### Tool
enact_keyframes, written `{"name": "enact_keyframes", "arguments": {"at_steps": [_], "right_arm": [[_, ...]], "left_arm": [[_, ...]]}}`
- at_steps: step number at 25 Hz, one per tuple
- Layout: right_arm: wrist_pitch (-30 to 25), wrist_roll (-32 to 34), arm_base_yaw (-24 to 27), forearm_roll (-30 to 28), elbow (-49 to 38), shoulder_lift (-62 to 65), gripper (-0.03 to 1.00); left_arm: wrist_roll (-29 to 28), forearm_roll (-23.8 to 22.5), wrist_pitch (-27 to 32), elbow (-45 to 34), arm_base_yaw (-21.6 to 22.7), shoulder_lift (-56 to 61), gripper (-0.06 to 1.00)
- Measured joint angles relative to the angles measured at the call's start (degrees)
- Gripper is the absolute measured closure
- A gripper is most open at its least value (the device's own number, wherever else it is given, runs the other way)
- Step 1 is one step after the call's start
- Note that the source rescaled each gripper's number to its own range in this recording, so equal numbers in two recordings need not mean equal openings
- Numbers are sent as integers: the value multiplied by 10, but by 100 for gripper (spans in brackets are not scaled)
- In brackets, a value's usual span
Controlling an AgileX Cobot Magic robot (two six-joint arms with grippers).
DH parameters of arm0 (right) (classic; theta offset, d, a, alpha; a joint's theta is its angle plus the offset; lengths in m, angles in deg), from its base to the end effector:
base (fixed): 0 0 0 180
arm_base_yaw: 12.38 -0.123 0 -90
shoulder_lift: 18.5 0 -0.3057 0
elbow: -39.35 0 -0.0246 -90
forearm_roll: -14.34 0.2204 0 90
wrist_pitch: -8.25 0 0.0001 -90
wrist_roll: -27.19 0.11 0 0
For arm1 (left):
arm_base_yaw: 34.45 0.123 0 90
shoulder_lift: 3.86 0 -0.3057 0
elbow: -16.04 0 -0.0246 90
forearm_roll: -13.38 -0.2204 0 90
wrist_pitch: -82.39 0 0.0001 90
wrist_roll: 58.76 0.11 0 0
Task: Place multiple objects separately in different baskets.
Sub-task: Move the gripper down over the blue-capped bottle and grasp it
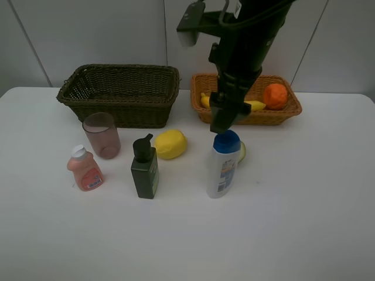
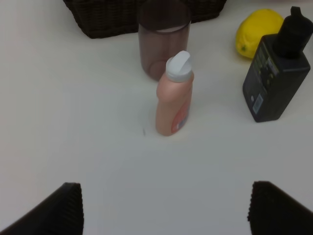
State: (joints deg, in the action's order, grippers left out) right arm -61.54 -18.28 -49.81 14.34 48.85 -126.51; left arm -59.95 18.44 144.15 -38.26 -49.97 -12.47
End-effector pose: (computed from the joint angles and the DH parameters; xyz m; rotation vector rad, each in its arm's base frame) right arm 0.2687 0.2056 0.2977 -1.9447 2.2020 -0.0211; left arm -0.0283 -0.0010 0.2287 0.2715 2.1684 -0.2743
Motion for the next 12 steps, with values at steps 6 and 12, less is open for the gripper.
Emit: {"name": "enact_keyframes", "arguments": {"at_steps": [6,12], "right_arm": [[-5,-14,0,0,-35,22,-3],[-5,-14,-19,-6,-35,28,-3]], "left_arm": [[0,0,0,0,0,0,4],[0,-1,0,0,0,0,4]]}}
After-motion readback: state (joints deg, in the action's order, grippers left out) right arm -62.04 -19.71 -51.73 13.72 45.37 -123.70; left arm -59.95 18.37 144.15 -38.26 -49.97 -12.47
